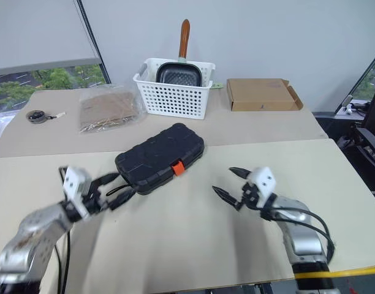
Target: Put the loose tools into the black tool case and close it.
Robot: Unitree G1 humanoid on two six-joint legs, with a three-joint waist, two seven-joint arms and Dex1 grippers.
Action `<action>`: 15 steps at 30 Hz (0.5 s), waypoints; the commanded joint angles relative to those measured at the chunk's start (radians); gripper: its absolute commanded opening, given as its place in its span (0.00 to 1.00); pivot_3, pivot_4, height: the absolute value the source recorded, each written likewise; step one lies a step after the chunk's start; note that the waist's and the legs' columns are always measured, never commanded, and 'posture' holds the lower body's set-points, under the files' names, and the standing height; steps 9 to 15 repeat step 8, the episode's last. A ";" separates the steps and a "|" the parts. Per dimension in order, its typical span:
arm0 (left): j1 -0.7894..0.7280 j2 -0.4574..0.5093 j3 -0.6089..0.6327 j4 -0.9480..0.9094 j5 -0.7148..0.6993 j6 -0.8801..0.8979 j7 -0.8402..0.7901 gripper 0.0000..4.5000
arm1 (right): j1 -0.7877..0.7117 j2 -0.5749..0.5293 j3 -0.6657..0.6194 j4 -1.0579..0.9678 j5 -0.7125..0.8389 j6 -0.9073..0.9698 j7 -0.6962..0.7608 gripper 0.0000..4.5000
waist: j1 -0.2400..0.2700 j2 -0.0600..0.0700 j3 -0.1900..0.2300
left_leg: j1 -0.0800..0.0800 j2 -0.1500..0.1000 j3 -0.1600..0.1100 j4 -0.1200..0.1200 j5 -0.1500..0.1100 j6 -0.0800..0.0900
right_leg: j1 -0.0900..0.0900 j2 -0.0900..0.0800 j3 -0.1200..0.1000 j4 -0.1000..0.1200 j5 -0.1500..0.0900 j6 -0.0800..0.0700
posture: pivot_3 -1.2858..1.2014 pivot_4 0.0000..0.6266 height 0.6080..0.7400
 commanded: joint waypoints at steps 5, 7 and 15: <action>0.130 -0.051 0.025 -0.005 0.065 -0.180 0.043 1.00 | 0.058 -0.102 -0.066 0.065 0.078 -0.036 0.155 0.98 | 0.018 0.001 0.004 | 0.002 0.001 -0.003 0.002 -0.004 -0.008 | -0.001 0.000 -0.002 0.001 -0.004 -0.006 | 0.52 0.24 0.70; 0.134 -0.060 0.019 0.003 0.064 -0.206 0.042 1.00 | 0.050 -0.105 -0.072 0.093 0.079 -0.051 0.162 0.98 | 0.017 0.002 0.004 | 0.002 0.001 -0.003 0.002 -0.004 -0.009 | -0.001 -0.001 -0.002 0.001 -0.004 -0.006 | 0.52 0.24 0.70; 0.134 -0.061 0.014 0.007 0.070 -0.222 0.038 1.00 | 0.044 -0.105 -0.075 0.104 0.079 -0.056 0.164 0.98 | 0.017 0.002 0.004 | 0.002 0.001 -0.003 0.002 -0.004 -0.009 | -0.001 -0.001 -0.002 0.002 -0.004 -0.006 | 0.52 0.24 0.70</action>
